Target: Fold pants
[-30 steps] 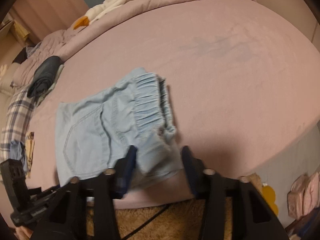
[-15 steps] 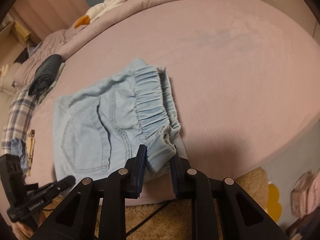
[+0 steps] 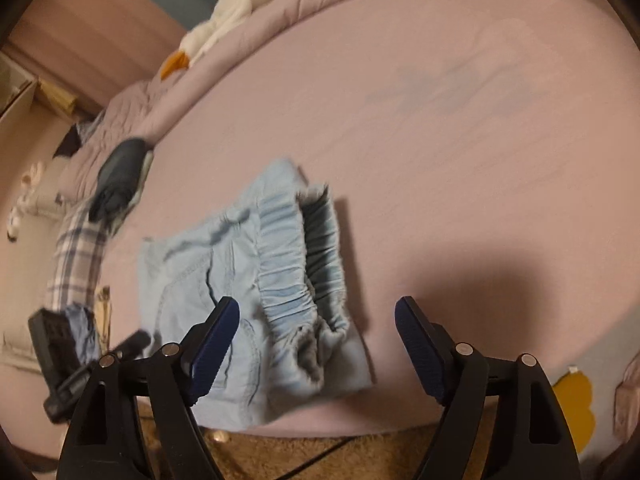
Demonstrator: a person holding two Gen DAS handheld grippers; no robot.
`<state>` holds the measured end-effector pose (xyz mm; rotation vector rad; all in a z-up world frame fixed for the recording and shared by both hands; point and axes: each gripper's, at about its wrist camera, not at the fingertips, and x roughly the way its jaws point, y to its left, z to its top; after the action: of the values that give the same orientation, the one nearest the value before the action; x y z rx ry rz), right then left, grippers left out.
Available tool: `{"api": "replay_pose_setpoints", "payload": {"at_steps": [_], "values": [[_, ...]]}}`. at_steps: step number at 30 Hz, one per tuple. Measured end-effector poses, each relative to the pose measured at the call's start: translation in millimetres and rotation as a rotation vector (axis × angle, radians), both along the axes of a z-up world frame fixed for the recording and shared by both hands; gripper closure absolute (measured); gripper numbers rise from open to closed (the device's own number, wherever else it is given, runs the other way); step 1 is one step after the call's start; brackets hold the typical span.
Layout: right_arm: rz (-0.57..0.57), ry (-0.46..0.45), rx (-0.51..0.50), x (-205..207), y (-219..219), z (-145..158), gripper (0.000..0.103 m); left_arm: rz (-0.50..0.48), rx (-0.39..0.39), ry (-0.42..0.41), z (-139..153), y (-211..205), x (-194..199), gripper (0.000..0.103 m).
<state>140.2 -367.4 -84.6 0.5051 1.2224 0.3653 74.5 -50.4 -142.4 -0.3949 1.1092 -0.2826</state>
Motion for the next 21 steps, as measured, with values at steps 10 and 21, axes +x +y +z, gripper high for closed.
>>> {"api": "replay_pose_setpoints", "payload": {"at_steps": [10,21], "values": [[0.048,-0.056,-0.012,-13.5,39.4,4.2,0.043,-0.008,0.010,-0.047,3.1,-12.6,8.0,0.073],[0.083,-0.123,0.034,-25.2,62.6,51.2,0.067,-0.012,0.063,-0.156,59.0,19.2,-13.3,0.078]]}}
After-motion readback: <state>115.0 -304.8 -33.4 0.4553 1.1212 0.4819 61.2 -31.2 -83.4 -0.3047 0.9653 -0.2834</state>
